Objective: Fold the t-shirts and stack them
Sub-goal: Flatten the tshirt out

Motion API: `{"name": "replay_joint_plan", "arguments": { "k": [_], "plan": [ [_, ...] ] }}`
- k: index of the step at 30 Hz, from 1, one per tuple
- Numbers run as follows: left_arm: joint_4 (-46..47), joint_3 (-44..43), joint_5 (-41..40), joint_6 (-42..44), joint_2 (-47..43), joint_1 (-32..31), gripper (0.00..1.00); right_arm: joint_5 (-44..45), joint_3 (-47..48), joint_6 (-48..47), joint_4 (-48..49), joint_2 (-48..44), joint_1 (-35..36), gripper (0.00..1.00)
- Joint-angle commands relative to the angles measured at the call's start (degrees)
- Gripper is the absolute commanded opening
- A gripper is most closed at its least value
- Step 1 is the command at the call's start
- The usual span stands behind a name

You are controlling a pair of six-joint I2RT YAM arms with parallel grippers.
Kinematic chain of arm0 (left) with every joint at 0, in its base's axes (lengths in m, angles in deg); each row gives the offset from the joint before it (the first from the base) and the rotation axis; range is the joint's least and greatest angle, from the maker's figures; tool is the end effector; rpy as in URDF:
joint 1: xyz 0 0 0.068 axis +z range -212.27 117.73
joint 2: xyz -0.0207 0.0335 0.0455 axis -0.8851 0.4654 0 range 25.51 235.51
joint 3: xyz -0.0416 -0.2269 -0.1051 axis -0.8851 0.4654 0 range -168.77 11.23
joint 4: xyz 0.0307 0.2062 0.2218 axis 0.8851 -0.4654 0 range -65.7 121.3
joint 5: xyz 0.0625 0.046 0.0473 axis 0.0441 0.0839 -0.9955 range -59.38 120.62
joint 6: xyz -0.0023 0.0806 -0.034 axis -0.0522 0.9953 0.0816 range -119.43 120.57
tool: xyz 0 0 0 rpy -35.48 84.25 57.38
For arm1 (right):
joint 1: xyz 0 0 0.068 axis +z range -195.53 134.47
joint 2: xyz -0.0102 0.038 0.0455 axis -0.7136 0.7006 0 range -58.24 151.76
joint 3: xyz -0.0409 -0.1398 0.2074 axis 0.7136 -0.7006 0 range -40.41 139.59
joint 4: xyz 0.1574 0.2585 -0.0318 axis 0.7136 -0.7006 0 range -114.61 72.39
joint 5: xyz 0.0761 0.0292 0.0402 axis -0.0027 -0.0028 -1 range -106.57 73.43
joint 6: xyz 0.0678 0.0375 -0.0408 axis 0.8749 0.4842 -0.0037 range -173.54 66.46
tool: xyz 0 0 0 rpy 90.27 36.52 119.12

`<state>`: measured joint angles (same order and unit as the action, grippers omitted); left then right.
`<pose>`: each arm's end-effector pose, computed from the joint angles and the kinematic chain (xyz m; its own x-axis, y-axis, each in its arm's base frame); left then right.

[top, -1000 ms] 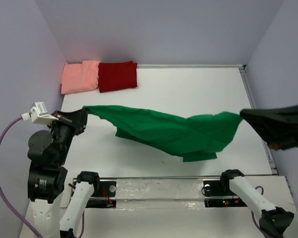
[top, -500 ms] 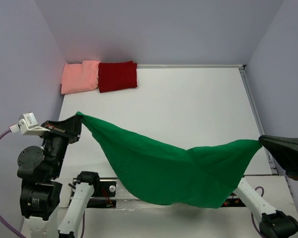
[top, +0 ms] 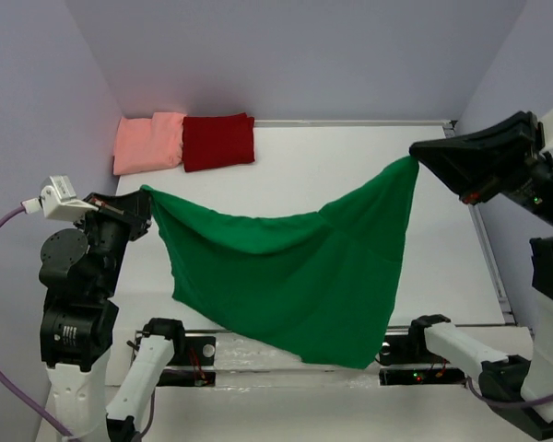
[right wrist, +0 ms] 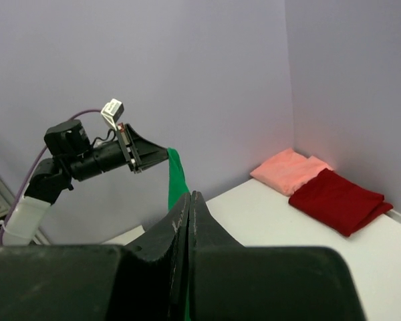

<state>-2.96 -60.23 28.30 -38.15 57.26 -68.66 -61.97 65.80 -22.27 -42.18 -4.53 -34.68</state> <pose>0.1478 -0.0133 0.4879 0.0291 -0.6322 -0.7743 0.1147 0.7716 -0.6257 0.1057 0.0766 0.6371 0.0038 0.3718 -0.9283 -0.8798 0.4425 0.1737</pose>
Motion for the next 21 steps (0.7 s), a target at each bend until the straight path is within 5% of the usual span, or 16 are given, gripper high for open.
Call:
{"name": "replay_joint_plan", "arguments": {
  "k": [1, 11, 21],
  "plan": [
    [7.5, -4.0, -0.5, 2.0, 3.4, -0.1, 0.00, -2.0, 9.9, -0.9, 6.5, 6.0, -0.3, 0.00],
    [8.3, -9.1, -2.0, 2.7, 2.7, -0.1, 0.00, -2.5, 16.1, 2.7, 11.5, 5.8, -0.3, 0.00],
    [8.0, -7.6, -3.3, 3.5, -5.9, -0.1, 0.00, -1.5, 8.9, 2.8, 14.3, -6.6, -0.3, 0.00]
  ]
}}
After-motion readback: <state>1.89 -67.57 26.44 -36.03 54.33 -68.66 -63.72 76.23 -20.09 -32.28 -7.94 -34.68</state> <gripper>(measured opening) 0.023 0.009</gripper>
